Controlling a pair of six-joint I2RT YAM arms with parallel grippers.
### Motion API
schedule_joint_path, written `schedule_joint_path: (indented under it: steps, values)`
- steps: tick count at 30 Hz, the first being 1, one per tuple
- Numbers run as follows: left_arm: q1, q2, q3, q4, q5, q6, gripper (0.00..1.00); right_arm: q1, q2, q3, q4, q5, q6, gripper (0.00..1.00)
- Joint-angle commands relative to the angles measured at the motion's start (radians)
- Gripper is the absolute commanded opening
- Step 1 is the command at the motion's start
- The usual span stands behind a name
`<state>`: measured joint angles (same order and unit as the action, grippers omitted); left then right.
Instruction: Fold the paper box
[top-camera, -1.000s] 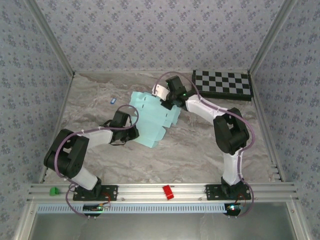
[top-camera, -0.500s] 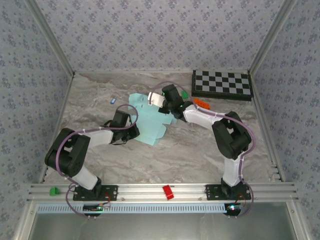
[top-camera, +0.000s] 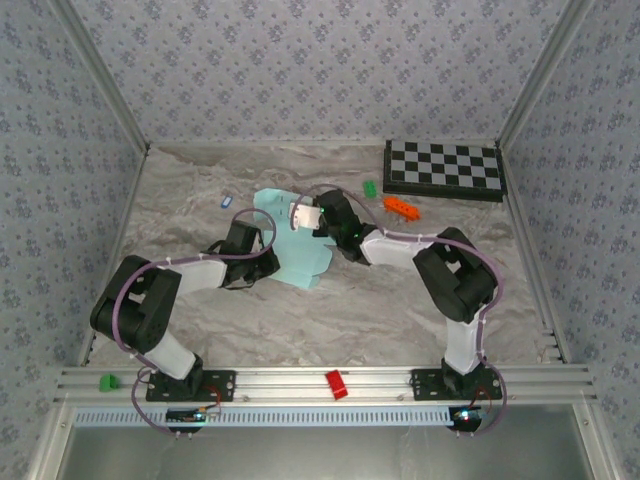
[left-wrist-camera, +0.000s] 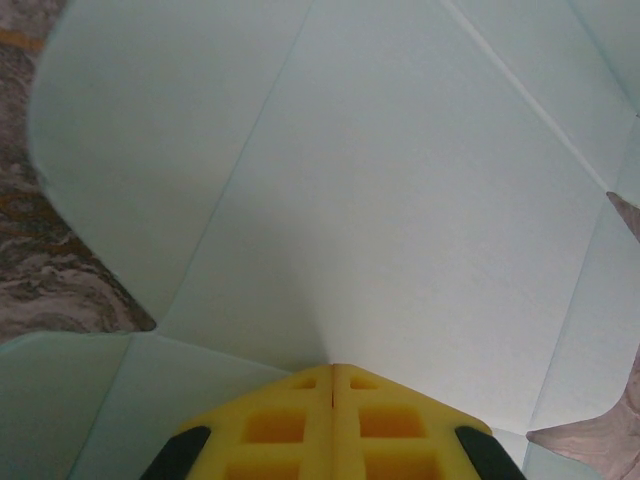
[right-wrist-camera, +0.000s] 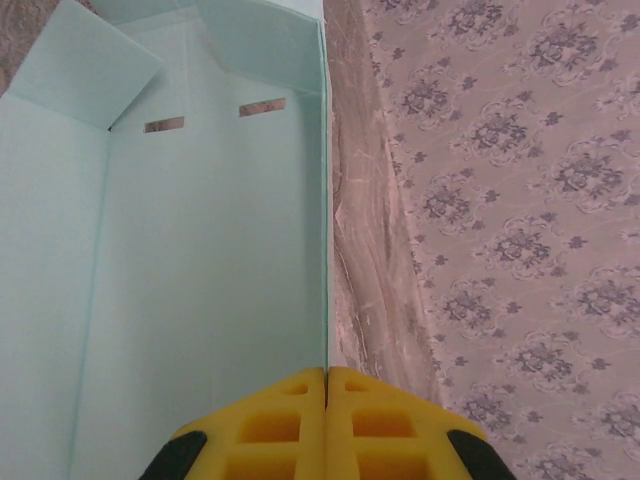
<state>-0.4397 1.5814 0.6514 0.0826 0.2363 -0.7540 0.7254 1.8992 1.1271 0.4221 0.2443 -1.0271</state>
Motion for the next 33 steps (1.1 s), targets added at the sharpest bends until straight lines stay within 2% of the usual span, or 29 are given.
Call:
schedule_joint_path:
  steps: [1,9,27,33]
  values:
    - [-0.007,0.033,0.013,-0.004,-0.012,-0.013,0.04,0.027,0.009,-0.05,0.094,0.035,-0.072,0.0]
    - [-0.008,0.038,0.023,-0.003,0.001,-0.012,0.04,0.057,0.044,-0.117,0.29,0.059,-0.184,0.0]
    - [-0.012,0.029,0.052,-0.006,0.026,-0.001,0.05,0.081,0.047,-0.15,0.288,0.033,-0.205,0.0]
    - [-0.011,-0.027,0.094,-0.079,0.015,0.036,0.11,0.07,0.045,-0.144,0.276,0.026,-0.208,0.0]
